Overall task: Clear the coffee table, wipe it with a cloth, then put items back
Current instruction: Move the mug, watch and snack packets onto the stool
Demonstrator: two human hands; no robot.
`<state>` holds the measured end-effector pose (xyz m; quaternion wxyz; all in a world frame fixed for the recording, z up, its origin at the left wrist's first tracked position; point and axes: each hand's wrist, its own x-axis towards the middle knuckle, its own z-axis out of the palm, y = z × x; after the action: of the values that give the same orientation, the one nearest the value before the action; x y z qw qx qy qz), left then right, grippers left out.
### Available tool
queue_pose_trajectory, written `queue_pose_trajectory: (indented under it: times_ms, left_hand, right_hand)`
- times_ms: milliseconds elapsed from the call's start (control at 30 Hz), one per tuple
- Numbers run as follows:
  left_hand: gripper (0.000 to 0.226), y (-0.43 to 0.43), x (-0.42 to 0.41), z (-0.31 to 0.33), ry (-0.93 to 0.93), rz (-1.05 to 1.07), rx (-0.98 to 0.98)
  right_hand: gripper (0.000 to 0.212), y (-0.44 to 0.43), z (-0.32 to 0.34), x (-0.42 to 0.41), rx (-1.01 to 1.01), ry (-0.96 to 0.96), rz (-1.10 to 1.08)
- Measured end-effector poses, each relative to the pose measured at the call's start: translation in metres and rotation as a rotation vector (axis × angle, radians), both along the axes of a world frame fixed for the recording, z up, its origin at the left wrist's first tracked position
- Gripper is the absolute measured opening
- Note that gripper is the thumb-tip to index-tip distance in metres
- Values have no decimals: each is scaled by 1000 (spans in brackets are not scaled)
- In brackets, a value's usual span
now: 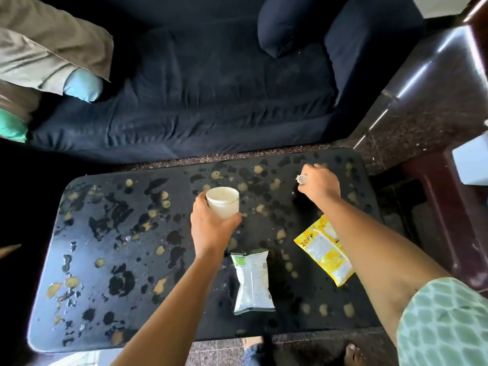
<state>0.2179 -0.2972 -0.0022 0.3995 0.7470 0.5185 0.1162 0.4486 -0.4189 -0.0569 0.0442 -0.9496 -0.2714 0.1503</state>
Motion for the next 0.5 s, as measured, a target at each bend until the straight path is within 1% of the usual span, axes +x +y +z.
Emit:
queue_pose_trajectory:
  times_ms: [100,167,233,333,500]
  left_hand:
    - [80,-47,21,22,-78,-97,-35]
    - [80,-81,37,33,-113,-134,-54]
    - [78,-118,53,39,-146,-157,-78]
    - [75,-180,78,41,-188,-202,-137]
    - [72,-300,131,41,-279,-357,-210]
  right_hand:
    - [19,-29,22,-5,251,108,-147]
    - [17,-56,41,-10,395,123,-206]
    - [18,-91,57,-14,487,102,-233]
    - [21,-160,76,-11,533,73,-270]
    - [20,-297,101,5,504,4,-347]
